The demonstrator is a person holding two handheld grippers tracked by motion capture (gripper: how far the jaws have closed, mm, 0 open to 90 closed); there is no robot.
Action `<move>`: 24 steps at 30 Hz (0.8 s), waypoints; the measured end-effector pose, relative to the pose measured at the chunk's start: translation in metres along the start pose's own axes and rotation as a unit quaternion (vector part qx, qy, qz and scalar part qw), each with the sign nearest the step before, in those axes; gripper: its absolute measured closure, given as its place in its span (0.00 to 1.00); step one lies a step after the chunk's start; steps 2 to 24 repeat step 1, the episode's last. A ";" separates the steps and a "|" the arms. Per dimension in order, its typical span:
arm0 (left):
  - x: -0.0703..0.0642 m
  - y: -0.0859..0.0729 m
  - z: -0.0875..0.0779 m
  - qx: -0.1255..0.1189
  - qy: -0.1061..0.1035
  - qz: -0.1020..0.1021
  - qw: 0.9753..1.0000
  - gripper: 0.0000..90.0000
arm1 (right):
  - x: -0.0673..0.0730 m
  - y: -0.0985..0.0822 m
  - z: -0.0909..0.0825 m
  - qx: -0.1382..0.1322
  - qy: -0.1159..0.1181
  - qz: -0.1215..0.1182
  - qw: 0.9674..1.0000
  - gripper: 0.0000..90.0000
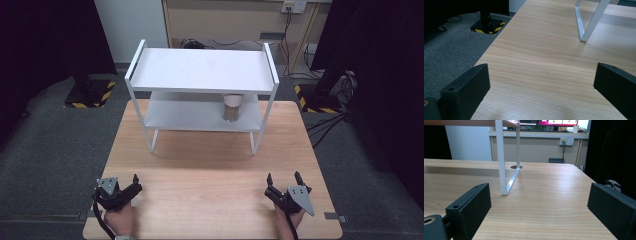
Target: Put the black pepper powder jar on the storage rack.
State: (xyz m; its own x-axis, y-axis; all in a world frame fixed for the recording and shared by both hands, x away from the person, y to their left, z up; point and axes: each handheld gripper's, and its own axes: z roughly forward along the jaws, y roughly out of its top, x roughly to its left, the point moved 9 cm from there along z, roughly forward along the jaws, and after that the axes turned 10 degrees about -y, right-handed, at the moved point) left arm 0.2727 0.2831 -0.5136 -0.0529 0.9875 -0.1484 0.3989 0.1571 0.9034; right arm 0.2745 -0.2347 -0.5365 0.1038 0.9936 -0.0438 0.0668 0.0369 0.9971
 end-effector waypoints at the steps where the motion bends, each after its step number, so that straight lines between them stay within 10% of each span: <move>1: 0.000 0.000 0.000 0.000 0.000 0.000 1.000 0.00 | 0.000 0.000 0.000 0.000 0.000 0.000 1.000 0.06; 24: 0.000 0.000 0.000 0.000 0.000 0.000 1.000 0.00 | 0.000 0.000 0.000 0.000 0.000 0.000 1.000 0.06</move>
